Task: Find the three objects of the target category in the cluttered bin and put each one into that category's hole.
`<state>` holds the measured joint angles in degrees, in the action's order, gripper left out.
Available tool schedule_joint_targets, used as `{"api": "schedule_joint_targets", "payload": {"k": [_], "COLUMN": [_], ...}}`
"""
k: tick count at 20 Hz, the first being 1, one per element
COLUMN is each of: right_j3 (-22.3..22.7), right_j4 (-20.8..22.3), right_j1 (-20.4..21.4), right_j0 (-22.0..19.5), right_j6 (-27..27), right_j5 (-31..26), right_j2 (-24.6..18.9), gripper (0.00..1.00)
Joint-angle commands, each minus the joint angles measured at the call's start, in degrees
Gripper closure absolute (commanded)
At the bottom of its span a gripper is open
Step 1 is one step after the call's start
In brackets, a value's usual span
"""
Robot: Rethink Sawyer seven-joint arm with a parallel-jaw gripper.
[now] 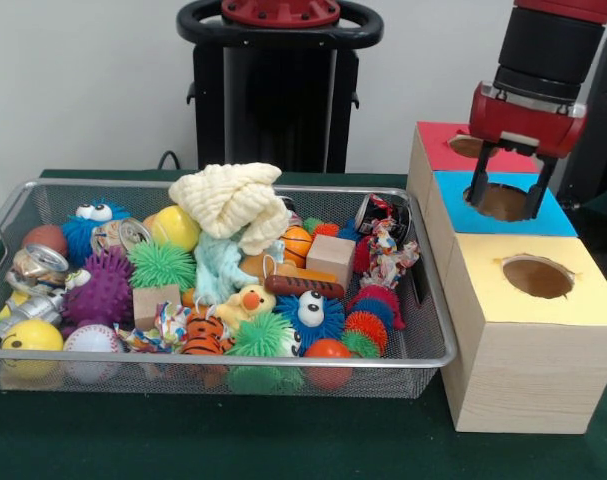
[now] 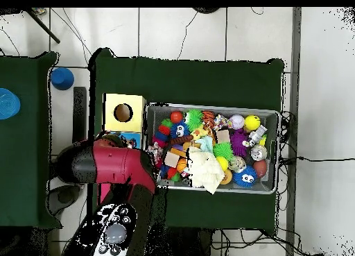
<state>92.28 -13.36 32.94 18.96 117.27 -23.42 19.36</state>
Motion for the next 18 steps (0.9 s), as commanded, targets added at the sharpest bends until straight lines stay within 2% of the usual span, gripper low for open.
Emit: {"api": "schedule_joint_targets", "payload": {"k": [1, 9, 13, 18], "right_j3": [0.9, 1.41, 4.72, 6.28], "right_j4": [-2.63, -2.78, -2.93, -2.01], "right_j1": [-1.89, -1.13, 0.07, 1.6], "right_j0": [-0.55, -0.53, 0.69, -3.2], "right_j6": [14.22, 13.16, 14.08, 10.13], "right_j5": [4.44, 2.61, 4.39, 4.07], "right_j2": [-1.14, -0.83, -1.03, -3.64], "gripper": [0.0, 0.0, 0.0, 0.0]}}
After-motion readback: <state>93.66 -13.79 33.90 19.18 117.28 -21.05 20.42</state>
